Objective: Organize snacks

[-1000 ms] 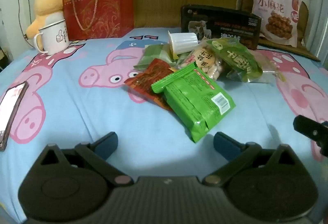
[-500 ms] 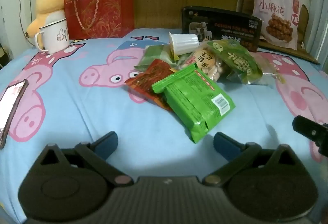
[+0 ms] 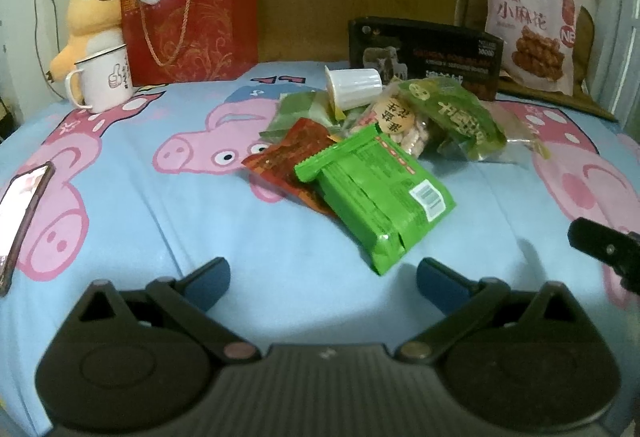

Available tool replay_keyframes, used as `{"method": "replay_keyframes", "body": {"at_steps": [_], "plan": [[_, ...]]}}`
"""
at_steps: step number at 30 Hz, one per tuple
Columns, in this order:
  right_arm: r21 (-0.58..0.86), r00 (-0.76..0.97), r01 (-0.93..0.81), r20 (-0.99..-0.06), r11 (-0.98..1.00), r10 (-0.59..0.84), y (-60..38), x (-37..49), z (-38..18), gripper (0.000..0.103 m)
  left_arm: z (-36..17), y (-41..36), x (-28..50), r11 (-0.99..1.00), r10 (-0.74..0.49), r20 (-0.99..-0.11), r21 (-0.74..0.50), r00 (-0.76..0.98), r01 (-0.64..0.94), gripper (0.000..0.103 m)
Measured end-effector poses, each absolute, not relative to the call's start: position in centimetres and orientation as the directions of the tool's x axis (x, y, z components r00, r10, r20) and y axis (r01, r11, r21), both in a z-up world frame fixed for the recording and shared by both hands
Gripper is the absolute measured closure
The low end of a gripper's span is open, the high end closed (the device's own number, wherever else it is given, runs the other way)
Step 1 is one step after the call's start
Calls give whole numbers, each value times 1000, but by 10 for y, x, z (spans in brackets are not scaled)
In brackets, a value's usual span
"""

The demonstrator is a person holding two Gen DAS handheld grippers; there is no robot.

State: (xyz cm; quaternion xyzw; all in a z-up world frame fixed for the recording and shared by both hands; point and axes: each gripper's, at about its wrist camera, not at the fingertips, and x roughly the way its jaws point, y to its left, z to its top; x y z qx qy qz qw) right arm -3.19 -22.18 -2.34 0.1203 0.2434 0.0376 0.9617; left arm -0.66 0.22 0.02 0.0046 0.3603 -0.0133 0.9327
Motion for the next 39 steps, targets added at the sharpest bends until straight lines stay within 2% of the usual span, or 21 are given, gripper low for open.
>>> {"method": "replay_keyframes", "body": {"at_steps": [7, 17, 20, 22, 24, 25, 29, 31, 34, 37, 38, 39], "plan": [[240, 885, -48, -439, 970, 153, -218, -32, -19, 0, 4, 10, -5, 1000, 20, -687, 22, 726, -6, 0], [155, 830, -300, -443, 941, 337, -186, -21, -6, 0, 29, 58, -5, 995, 95, -570, 87, 816, -55, 0], [125, 773, -416, -473, 901, 423, -165, -16, -3, 1, 37, 73, 8, 998, 59, -570, 64, 819, -28, 0], [99, 728, -487, -503, 868, 466, -146, -8, -2, 10, 43, 77, 13, 999, -24, -561, 13, 827, 38, 1], [82, 691, -531, -535, 844, 487, -130, 1, -3, 17, 48, 77, 21, 991, -134, -563, -59, 816, 122, 9], [72, 674, -550, -549, 832, 494, -122, 7, -4, 19, 49, 75, 26, 982, -188, -577, -96, 795, 163, 20], [33, 648, -589, -579, 808, 496, -106, 21, -7, 20, 42, 63, 39, 946, -323, -625, -192, 711, 261, 45], [30, 634, -602, -589, 798, 500, -103, 27, -8, 26, 33, 56, 43, 931, -364, -653, -230, 664, 285, 48], [20, 626, -626, -583, 780, 518, -103, 30, -6, 29, 18, 50, 46, 921, -390, -681, -274, 620, 278, 50], [55, 609, -640, -571, 766, 550, -111, 22, -4, 33, 20, 53, 38, 891, -453, -656, -355, 604, 282, 63], [76, 597, -654, -561, 753, 574, -112, 17, -1, 38, 24, 54, 35, 880, -474, -645, -373, 600, 294, 65], [75, 604, -655, -546, 752, 581, -114, 10, 5, 39, 30, 53, 32, 881, -472, -640, -367, 606, 299, 65]]}}
